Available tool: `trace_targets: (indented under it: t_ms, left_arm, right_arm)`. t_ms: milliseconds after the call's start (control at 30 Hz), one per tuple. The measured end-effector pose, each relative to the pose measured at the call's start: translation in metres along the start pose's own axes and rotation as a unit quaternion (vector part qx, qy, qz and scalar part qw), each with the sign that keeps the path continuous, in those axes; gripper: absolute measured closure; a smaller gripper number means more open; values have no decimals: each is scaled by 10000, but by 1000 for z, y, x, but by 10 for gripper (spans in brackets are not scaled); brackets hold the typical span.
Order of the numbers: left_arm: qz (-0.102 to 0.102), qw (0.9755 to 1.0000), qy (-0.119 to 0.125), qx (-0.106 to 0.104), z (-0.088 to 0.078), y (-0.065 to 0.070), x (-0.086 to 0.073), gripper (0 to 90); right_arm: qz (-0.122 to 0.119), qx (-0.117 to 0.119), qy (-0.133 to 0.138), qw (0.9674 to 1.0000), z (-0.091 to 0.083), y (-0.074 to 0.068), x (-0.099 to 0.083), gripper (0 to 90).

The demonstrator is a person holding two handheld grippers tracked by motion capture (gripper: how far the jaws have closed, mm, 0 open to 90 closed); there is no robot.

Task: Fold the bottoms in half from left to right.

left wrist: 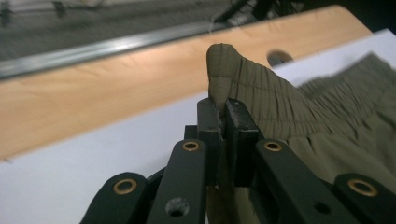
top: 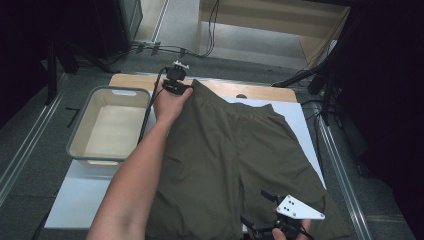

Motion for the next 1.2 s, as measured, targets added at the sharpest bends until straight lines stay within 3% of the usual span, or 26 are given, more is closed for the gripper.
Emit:
trace_targets:
  t_ms: [100, 167, 333, 433, 667, 800, 1033, 1200]
  left_arm:
    - [-135, 9997, 125, 147, -8, -7, 8, 846]
    - [-212, 9996, 153, -59, -9, -7, 8, 844]
    - [-23, 9998, 148, -90, -13, -3, 1, 842]
    - [-73, 9995, 209, -244, -18, -4, -5, 842]
    - [-5, 9997, 151, -192, -25, -1, -16, 842]
    - [31, 9996, 169, -229, -29, 2, -18, 842]
    - [95, 9995, 138, -254, -30, 5, -18, 842]
    - [126, 9993, 117, -346, -30, 7, -21, 842]
  right_arm:
    - [-70, 26, -14, 10000, 4, -3, 7, 0]
    - [-122, 84, -25, 9999, 8, -5, 12, 0]
    - [-319, 263, -53, 9991, 20, -14, 26, 0]
    - [-424, 439, -75, 9981, 29, -23, 34, 0]
    - [-571, 769, -153, 9953, 55, -47, 44, 0]
    - [-634, 991, -177, 9929, 67, -64, 51, 0]
    - [-953, 1306, -316, 9863, 87, -98, 65, 0]
    - [-1212, 1363, -487, 9820, 105, -122, 69, 0]
Point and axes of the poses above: each handheld gripper's, and its own axes: z roughly forward along the jaws, x roughly out of its top, y roughly to its right, the point moved 4 cm from there along z, roughly forward along the jaws, and after that the axes turned 10 degrees about -y, right-handed, at the moved point
